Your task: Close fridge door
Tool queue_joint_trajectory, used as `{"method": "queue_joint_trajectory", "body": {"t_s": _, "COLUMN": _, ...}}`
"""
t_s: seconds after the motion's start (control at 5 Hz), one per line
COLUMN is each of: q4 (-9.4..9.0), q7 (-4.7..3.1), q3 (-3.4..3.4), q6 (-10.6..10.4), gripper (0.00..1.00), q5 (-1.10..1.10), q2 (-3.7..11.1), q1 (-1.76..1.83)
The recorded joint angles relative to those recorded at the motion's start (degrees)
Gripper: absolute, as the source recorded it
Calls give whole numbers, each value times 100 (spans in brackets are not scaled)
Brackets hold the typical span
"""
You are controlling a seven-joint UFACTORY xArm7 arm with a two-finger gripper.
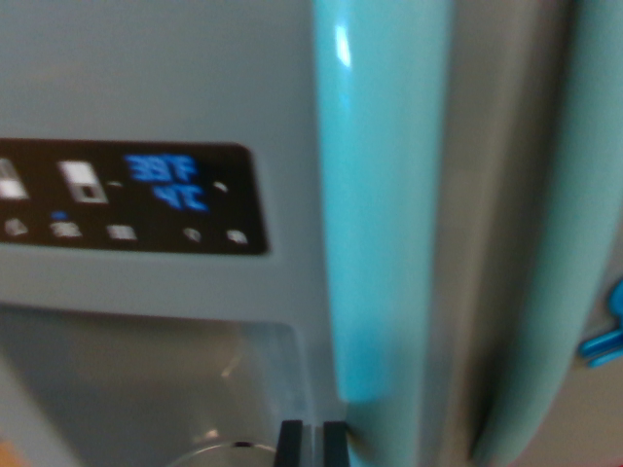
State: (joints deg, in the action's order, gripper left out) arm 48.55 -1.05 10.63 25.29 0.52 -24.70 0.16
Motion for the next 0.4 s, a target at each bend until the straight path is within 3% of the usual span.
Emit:
{"method": "queue_joint_trajectory", "body": {"t_s": 0.2, "q4": 0, "q7": 0, "q3": 0, "q6": 0, "gripper": 100, "q5": 0, "q2": 0, "q1": 0}}
{"method": "queue_joint_trajectory", "body": {"t_s": 0.4, "q4": 184, "q7": 0, "q3": 93, "q6": -1, "gripper": 100, "q5": 0, "q2": 200, "q1": -1}}
